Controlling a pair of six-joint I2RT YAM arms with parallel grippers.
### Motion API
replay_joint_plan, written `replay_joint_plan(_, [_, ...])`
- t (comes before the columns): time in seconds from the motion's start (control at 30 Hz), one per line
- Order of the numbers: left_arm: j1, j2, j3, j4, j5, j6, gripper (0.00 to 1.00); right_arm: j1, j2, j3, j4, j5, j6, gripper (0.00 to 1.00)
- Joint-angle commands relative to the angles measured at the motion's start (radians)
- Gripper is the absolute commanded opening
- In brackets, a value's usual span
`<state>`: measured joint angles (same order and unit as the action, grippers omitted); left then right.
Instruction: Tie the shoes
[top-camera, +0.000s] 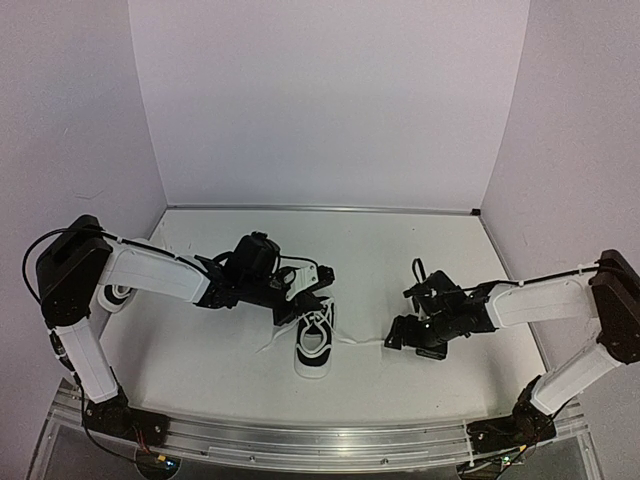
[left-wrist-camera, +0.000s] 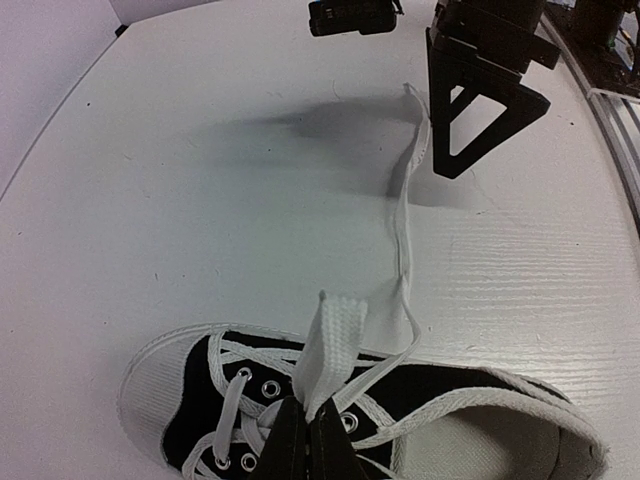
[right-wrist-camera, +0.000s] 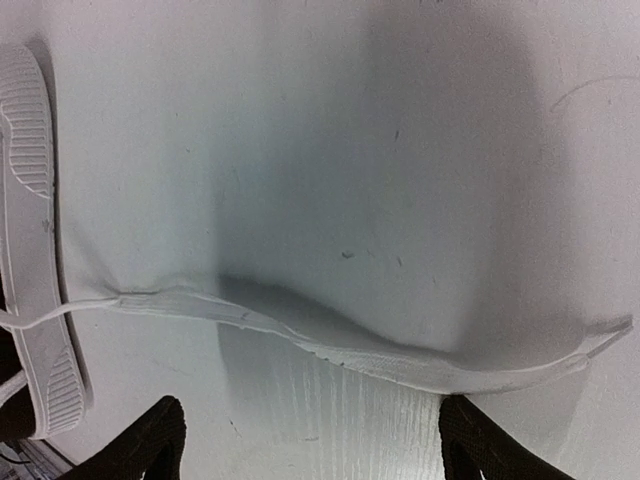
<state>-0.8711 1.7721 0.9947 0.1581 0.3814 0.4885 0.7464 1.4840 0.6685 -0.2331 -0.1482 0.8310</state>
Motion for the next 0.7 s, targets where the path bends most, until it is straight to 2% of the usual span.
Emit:
replay_joint_plan(0.0, [0.004,-0.028,0.013,0.018,-0.011,-0.014,0.00,-0.055,0.078,0.065,0.031,-0.005,-0.069,0.84])
replay_joint_plan(0.2, [0.004,-0.034,0.007,0.027,-0.015,-0.015,0.00,-0.088,0.200,0.166,0.064,-0.032,-0.156,0.80])
replay_joint_plan(0.4, [0.004,-0.033,0.002,0.029,-0.013,-0.016,0.00,-0.092,0.297,0.292,0.067,-0.049,-0.208,0.69])
replay_joint_plan(0.53, [0.004,-0.041,-0.005,0.030,-0.015,-0.016,0.00,-0.091,0.310,0.300,0.068,-0.040,-0.204,0.64])
replay_joint_plan(0.67, [0.005,-0.051,-0.012,0.031,-0.019,-0.011,0.00,-0.091,0.334,0.300,0.071,-0.029,-0.203,0.55])
